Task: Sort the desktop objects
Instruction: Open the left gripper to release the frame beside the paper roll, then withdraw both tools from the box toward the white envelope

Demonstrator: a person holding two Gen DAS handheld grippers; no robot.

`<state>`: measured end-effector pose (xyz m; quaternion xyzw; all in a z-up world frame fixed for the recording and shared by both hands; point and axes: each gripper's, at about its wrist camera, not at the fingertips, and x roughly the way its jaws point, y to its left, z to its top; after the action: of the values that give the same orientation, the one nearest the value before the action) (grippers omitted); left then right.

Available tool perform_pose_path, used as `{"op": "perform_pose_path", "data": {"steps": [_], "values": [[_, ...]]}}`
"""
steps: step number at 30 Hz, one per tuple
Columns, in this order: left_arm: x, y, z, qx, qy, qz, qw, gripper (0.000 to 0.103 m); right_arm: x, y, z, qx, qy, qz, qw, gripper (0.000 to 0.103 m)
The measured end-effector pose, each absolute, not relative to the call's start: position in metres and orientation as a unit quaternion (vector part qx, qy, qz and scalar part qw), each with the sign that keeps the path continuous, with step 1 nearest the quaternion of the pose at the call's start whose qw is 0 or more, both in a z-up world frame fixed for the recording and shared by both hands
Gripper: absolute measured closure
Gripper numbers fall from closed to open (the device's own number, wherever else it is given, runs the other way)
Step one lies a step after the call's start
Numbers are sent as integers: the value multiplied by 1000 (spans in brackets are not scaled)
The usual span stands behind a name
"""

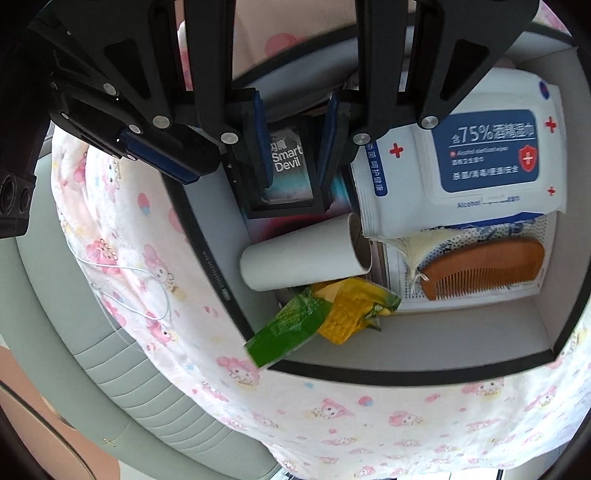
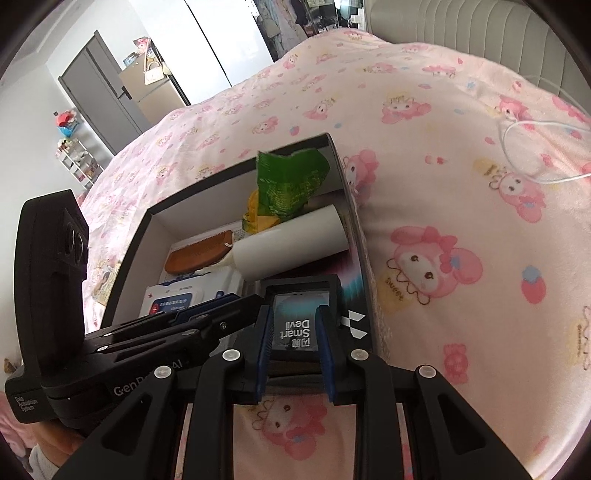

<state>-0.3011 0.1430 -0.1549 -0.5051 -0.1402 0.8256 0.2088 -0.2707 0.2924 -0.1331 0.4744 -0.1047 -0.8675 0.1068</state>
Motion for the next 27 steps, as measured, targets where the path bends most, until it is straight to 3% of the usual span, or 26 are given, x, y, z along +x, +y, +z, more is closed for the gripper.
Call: {"op": "perform_pose_path", "data": {"steps": [18,27], "values": [[-201,56,-31,-381,-63,914,125,80,-186,199,-19,393,-46,-907,146,82],[-109,-1,1,-328,-52,941,58,69,-109,143,6,348,-38,-922,163,78]]}}
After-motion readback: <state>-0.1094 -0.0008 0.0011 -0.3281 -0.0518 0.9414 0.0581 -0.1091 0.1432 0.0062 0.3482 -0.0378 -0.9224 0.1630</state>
